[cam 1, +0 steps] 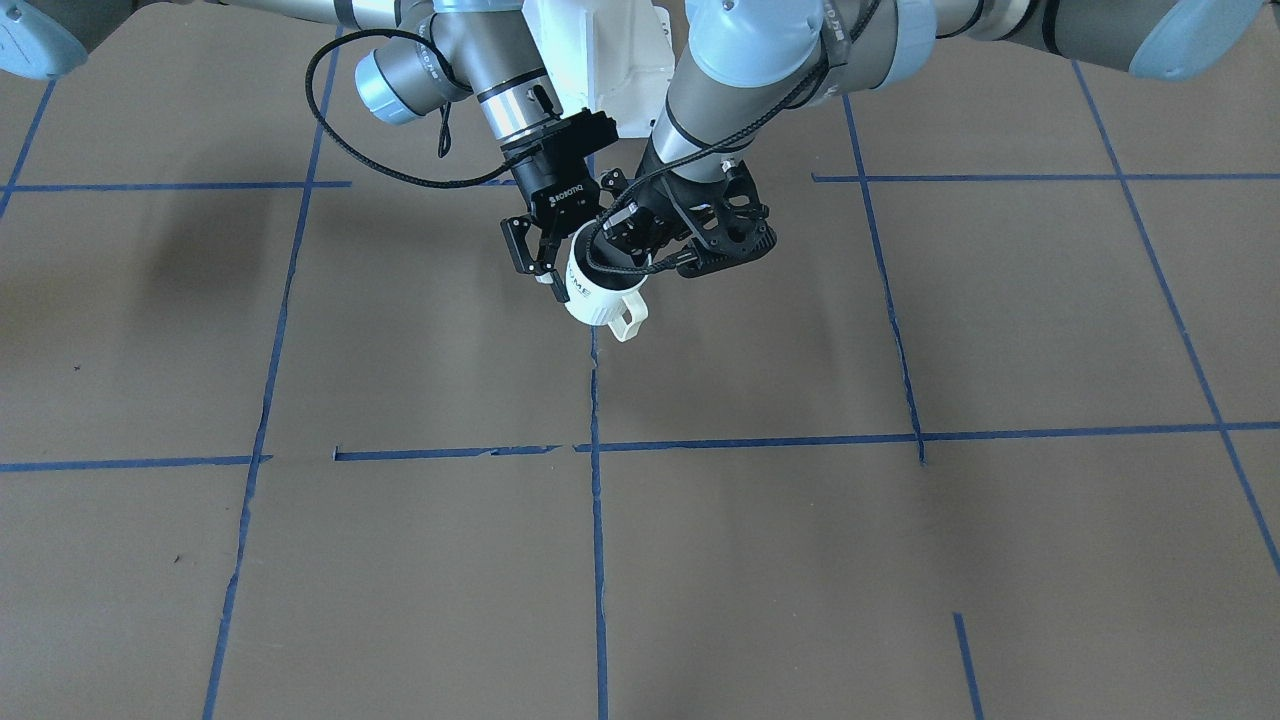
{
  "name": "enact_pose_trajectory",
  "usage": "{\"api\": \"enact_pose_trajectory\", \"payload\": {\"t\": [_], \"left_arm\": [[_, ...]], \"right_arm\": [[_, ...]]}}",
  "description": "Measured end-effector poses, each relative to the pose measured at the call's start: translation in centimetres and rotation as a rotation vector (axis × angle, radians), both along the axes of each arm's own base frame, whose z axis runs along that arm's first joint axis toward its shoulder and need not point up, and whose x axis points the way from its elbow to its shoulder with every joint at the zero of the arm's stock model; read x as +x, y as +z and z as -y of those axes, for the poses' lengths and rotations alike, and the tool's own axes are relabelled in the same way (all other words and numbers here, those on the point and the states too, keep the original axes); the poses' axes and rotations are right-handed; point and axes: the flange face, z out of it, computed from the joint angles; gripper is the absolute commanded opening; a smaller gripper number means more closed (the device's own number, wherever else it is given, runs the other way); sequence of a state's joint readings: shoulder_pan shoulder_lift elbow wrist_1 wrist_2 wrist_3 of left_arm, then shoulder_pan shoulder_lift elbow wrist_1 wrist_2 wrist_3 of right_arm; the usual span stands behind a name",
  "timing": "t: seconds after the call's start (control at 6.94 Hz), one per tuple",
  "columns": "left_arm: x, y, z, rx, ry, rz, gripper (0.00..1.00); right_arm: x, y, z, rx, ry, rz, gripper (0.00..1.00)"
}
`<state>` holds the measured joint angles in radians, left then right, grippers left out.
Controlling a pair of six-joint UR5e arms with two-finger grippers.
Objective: Left arm hands cup to right arm to dump lemon
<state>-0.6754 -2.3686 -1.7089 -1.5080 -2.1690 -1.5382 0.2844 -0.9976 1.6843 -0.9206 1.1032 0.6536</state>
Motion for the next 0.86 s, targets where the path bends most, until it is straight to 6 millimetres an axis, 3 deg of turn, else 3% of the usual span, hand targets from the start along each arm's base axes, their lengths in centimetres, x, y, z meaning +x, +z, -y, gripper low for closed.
{"api": "enact_pose_trajectory", "payload": {"t": [0.86], "left_arm": [[-0.10, 0.76, 0.61, 0.008, -0.002, 0.014, 0.00]], "right_arm": [[-0.03, 0.09, -0.06, 0.002, 0.000, -0.001, 1.00]]}}
